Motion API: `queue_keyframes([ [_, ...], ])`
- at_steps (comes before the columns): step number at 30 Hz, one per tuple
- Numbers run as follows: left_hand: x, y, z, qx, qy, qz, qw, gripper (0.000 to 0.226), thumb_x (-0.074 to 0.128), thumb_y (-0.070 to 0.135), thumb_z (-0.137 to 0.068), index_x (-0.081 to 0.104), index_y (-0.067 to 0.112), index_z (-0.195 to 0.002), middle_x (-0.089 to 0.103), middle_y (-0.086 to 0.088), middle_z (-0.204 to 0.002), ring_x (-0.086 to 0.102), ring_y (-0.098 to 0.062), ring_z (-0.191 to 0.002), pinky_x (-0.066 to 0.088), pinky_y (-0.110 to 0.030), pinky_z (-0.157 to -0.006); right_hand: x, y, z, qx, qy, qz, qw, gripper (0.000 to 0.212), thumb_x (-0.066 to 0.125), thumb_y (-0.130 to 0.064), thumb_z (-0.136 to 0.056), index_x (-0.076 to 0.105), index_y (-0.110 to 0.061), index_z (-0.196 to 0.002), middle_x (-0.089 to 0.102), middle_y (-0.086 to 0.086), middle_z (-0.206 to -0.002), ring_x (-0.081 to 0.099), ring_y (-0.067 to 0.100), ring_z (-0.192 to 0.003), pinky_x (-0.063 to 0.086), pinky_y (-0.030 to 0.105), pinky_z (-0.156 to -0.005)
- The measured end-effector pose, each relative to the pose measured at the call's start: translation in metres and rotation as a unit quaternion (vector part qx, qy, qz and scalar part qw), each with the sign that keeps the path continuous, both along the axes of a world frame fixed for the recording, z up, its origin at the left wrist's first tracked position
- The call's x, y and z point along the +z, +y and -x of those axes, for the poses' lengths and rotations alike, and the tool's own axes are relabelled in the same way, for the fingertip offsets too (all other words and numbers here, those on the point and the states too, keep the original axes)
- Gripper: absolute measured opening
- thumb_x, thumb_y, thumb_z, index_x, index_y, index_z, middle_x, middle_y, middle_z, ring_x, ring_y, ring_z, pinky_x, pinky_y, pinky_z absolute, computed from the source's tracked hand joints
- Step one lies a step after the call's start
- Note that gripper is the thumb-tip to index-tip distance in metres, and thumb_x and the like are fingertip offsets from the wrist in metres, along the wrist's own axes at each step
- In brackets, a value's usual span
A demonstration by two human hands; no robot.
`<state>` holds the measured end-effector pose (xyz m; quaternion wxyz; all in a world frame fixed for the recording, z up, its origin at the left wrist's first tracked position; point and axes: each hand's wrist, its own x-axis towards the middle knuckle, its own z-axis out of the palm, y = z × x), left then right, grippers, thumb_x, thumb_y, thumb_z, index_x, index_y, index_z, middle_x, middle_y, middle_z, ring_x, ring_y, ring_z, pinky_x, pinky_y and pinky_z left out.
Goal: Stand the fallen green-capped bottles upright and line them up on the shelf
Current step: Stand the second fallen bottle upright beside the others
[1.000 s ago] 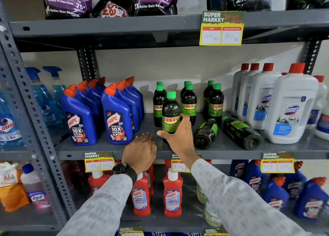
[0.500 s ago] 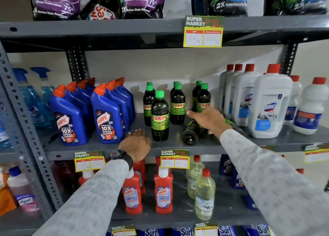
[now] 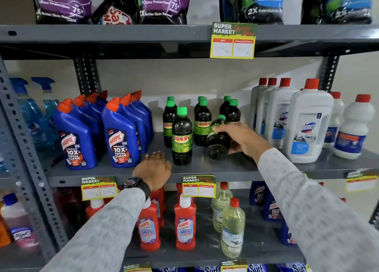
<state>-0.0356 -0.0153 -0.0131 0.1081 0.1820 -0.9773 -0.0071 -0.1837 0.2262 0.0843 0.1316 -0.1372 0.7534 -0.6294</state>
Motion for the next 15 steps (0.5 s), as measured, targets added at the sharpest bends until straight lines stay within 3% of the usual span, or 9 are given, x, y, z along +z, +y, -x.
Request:
queue_keyframes([
  [2, -0.001, 0.000, 0.001, -0.002, -0.003, 0.003, 1.000, 0.065, 0.016, 0.038, -0.105, 0.029, 0.005, -0.160, 0.026, -0.014, -0.169, 0.024, -0.024, -0.158, 0.016, -0.042, -0.129, -0.001, -0.002, -0.003, -0.035, 0.086, 0.049, 0.994, 0.064, 0.090, -0.035, -0.073, 0.056, -0.017, -0.125, 0.074, 0.007, -0.110, 0.076, 0.025, -0.090, 0.064, 0.041, -0.063],
  [4, 0.000, 0.000, 0.000, -0.001, -0.001, 0.005, 1.000, 0.064, 0.016, 0.037, -0.105, 0.029, 0.006, -0.160, 0.027, -0.014, -0.169, 0.025, -0.024, -0.158, 0.016, -0.043, -0.129, -0.011, -0.002, -0.010, -0.084, 0.217, 0.030, 0.972, 0.066, 0.088, -0.041, -0.073, 0.045, -0.026, -0.121, 0.069, -0.009, -0.104, 0.070, 0.018, -0.093, 0.060, 0.042, -0.078],
  [7, -0.002, 0.001, 0.000, 0.001, 0.004, 0.023, 1.000, 0.062, 0.018, 0.034, -0.106, 0.032, 0.004, -0.158, 0.030, -0.016, -0.168, 0.028, -0.025, -0.157, 0.019, -0.043, -0.129, -0.038, -0.002, -0.016, -0.113, 0.355, -0.014, 0.928, 0.075, 0.086, -0.044, -0.073, 0.035, -0.033, -0.128, 0.057, -0.024, -0.098, 0.062, 0.014, -0.092, 0.048, 0.035, -0.079],
  [15, -0.002, 0.001, 0.002, 0.005, 0.016, 0.006, 1.000, 0.062, 0.020, 0.035, -0.105, 0.033, 0.005, -0.158, 0.029, -0.015, -0.168, 0.028, -0.025, -0.157, 0.019, -0.043, -0.128, -0.063, -0.005, -0.005, -0.139, 0.384, -0.080, 0.909, 0.086, 0.085, -0.045, -0.074, 0.031, -0.027, -0.139, 0.065, -0.003, -0.121, 0.060, 0.018, -0.096, 0.050, 0.039, -0.080],
])
